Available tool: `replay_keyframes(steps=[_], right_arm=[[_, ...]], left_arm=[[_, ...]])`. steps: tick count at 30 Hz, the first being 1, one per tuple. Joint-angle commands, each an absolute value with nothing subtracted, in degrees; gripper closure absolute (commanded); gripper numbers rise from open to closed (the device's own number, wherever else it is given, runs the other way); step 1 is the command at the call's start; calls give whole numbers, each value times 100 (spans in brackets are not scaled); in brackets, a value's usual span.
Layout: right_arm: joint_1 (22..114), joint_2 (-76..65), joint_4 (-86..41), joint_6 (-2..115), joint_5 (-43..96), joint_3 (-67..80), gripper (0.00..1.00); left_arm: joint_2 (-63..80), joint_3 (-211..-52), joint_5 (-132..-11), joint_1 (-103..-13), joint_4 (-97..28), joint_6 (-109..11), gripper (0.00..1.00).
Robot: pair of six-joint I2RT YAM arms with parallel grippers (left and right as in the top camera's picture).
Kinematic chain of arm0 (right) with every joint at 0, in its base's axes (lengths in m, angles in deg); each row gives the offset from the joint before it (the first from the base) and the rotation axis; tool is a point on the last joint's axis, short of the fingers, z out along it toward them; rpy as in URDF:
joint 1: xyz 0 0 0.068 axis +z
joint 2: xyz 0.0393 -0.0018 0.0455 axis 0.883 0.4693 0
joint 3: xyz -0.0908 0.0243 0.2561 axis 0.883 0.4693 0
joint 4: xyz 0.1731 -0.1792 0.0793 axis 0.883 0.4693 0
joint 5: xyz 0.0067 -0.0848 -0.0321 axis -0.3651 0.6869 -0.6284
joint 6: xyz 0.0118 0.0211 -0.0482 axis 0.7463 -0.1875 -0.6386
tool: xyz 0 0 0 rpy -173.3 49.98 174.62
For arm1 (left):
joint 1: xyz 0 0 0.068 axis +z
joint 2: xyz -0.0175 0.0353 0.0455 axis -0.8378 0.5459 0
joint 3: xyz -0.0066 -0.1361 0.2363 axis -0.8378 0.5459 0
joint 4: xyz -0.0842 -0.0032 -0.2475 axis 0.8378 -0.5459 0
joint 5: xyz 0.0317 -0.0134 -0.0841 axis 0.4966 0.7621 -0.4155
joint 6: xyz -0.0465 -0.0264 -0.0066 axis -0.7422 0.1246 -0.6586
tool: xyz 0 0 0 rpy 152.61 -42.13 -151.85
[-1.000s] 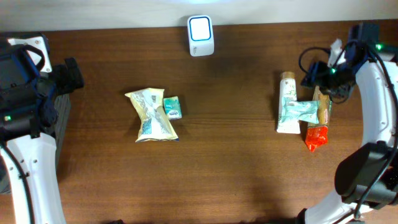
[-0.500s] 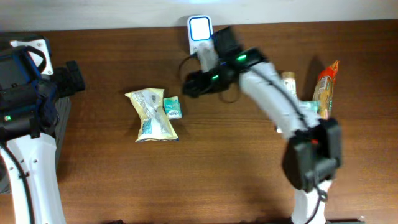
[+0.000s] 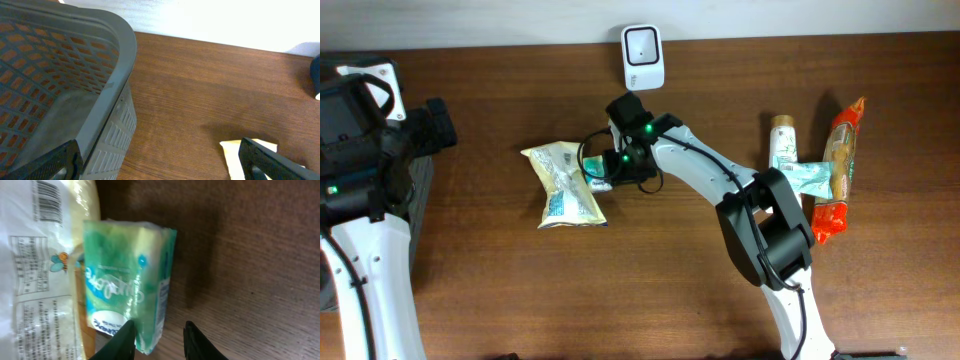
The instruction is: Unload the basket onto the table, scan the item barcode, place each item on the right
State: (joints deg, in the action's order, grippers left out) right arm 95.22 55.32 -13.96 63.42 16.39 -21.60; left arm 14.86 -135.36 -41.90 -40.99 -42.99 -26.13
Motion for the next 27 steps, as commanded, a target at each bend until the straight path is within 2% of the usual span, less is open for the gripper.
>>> replay_keyframes(steps=[1, 8, 9, 11, 16, 20, 24, 27], right_arm=[[9544, 5602, -1541, 6366, 1525, -2088, 69], [9691, 5864, -1667, 6368, 1497, -2083, 69], [9699, 5925, -1665, 6368, 1494, -2083, 73], [9697, 5945, -1613, 6368, 1494, -2083, 96], [9459, 5711, -1010, 6198, 1223, -2162, 96], [8996, 5357, 346, 4878, 935, -2632, 96], [8416, 5226, 1832, 2108, 657, -3036, 96], [8134, 5230, 2448, 251, 28, -3030, 96]], left_arm=[[1411, -13582, -4236, -4088, -4295, -2670, 1], [1411, -13582, -4236, -4088, -4306, -2670, 1], [1411, -13582, -4236, -4088, -4306, -2670, 1], [1411, -13582, -4236, -4088, -4306, -2670, 1], [1411, -13582, -4236, -4088, -4308, -2670, 1], [1411, -13582, -4236, -4088, -4308, -2670, 1], [1411, -13582, -4236, -4088, -4306, -2670, 1], [1411, -13582, -4236, -4088, -4306, -2670, 1]])
